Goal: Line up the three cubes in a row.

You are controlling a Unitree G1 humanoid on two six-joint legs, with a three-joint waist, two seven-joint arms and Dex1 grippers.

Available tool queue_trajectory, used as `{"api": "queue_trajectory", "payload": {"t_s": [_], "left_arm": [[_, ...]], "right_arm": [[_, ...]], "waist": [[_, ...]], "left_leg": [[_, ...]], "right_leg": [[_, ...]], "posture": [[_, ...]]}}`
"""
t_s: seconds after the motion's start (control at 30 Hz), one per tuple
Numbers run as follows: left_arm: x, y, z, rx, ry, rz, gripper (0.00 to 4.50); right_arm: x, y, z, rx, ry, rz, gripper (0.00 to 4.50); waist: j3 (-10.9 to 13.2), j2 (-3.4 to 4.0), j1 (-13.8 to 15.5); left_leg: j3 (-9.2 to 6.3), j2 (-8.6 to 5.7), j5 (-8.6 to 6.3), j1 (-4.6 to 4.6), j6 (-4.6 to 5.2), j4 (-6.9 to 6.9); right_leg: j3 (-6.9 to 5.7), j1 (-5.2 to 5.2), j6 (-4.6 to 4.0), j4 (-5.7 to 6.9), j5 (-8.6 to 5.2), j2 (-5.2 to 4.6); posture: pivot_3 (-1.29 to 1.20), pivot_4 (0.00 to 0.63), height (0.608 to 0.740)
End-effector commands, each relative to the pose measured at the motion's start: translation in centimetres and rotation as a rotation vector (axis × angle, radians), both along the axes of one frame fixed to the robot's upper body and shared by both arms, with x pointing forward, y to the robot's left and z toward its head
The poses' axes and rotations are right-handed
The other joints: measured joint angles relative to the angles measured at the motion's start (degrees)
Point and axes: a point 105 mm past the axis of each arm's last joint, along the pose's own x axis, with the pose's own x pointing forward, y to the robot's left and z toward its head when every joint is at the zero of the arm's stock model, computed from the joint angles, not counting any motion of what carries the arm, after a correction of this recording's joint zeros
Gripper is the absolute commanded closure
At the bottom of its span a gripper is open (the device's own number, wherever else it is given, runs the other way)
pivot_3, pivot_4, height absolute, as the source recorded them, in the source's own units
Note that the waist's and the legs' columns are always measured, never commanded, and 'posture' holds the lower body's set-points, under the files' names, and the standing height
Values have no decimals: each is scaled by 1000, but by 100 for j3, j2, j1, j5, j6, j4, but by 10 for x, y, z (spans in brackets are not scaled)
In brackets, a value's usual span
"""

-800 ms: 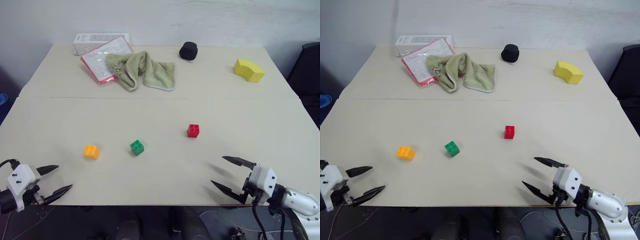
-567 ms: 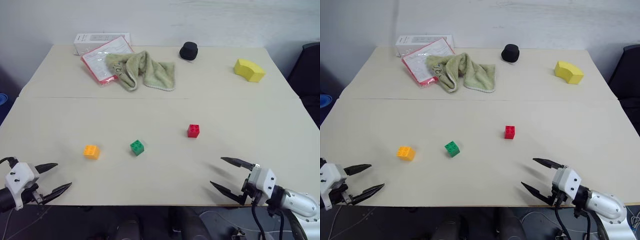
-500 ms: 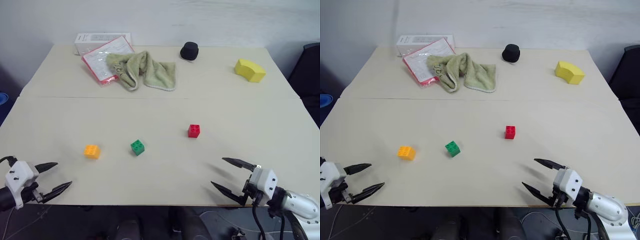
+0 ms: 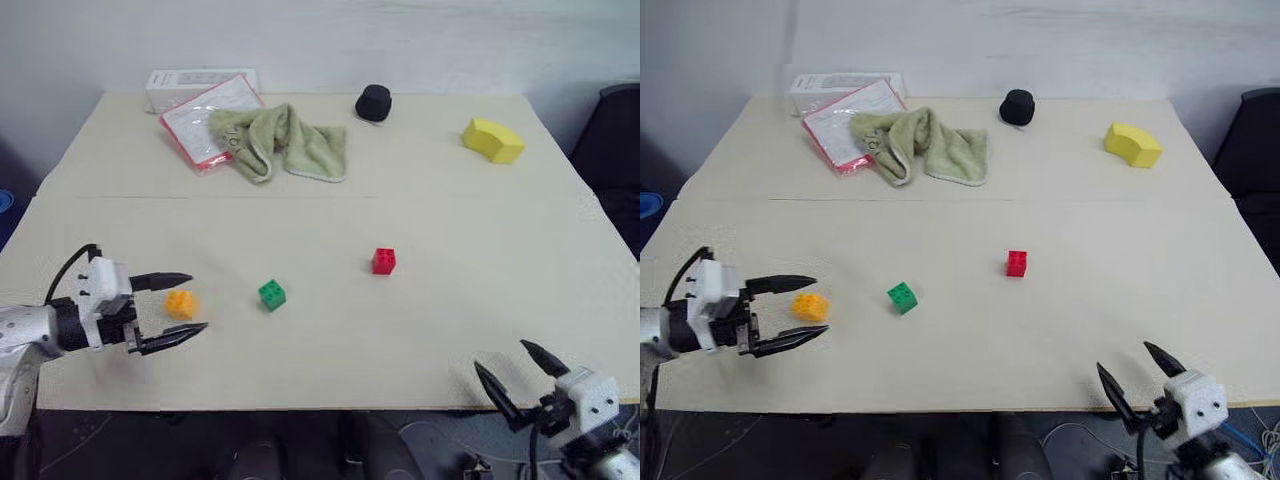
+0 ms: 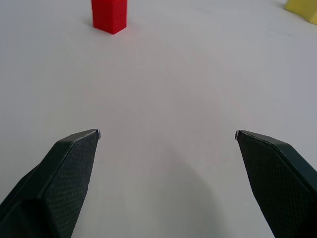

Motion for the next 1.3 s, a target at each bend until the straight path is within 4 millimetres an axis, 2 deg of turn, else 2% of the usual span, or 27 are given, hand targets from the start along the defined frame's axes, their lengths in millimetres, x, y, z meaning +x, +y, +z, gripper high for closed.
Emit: {"api": "queue_trajectory", "payload": {"t_s": [0.03,0.1,0.17,0.2,0.33,0.4,0.6,0.83,0.93,1.1,1.13,1.17,1.2,1.3], "left_arm": [[4,-2,5,8,-21,-25,42],[6,-6,5,4,-16,-50,42],[7,-8,5,3,-19,-62,42],[7,-9,5,5,-21,-65,42],[8,-15,5,-1,-21,-80,42],[7,-16,4,-2,-20,-80,42],[3,-16,2,12,-8,-75,42],[-1,-11,5,25,0,-57,42],[-3,-8,4,33,7,-53,0],[-4,-7,2,35,15,-48,0],[-3,-8,2,33,16,-49,0],[-3,-9,1,32,16,-49,0],[-3,-9,1,30,16,-49,0],[-1,-11,1,21,12,-43,0]], "right_arm": [[29,34,30,34,-99,66,0],[58,60,42,86,-122,93,0],[75,76,48,108,-118,104,0],[79,80,49,115,-111,103,0],[129,116,55,124,-121,45,0],[142,125,52,111,-115,14,0],[159,149,38,129,-71,-40,0],[163,146,34,110,-85,-138,0],[159,147,37,118,-111,-161,590],[151,150,33,153,-105,-186,2217],[151,151,35,171,-114,-165,2648],[150,154,39,199,-123,-117,2888],[148,158,45,216,-146,-36,3021],[140,160,62,177,-216,202,3003]], "waist": [[0,0,-32],[-1,-1,-78],[0,0,-81],[0,0,-71],[0,-2,-19],[-1,-3,-46],[-2,-4,-75],[-2,-5,-125],[-2,-5,-131],[-2,-5,-130],[-2,-5,-130],[-2,-5,-131],[-2,-5,-130],[-2,-5,-118]], "left_leg": [[0,0,2,0,-2,1],[1,0,12,7,1,1],[-1,-1,17,5,0,5],[-5,-3,18,3,-3,2],[-14,1,28,-21,-37,9],[-7,-5,31,-48,-30,22],[-15,-9,37,-92,-21,40],[-15,-14,40,-91,-14,44],[-16,-14,42,-87,-16,44],[-19,-14,45,-85,-21,42],[-19,-14,45,-85,-21,42],[-19,-14,45,-85,-20,42],[-19,-15,45,-85,-20,42],[-19,-17,37,-86,-1,42]], "right_leg": [[1,0,-1,5,0,2],[3,-2,-2,14,-1,5],[3,-19,-7,26,-4,5],[3,-22,-10,28,-6,5],[-8,-42,-14,32,-21,10],[-2,-70,-9,44,-19,4],[-9,-103,-5,50,-16,-2],[-4,-102,4,57,-11,-8],[-4,-102,3,68,-11,-8],[-4,-102,1,75,-12,-8],[-4,-102,1,75,-12,-8],[-4,-102,1,75,-12,-8],[-4,-102,1,75,-12,-8],[-4,-102,2,75,-12,-9]], "posture": [[0,150,740],[0,150,740],[0,150,740],[0,150,740],[0,150,740],[0,150,740],[0,150,740],[0,150,740],[0,150,740],[0,150,740],[0,150,740],[0,150,740],[0,150,740],[0,150,740]]}}
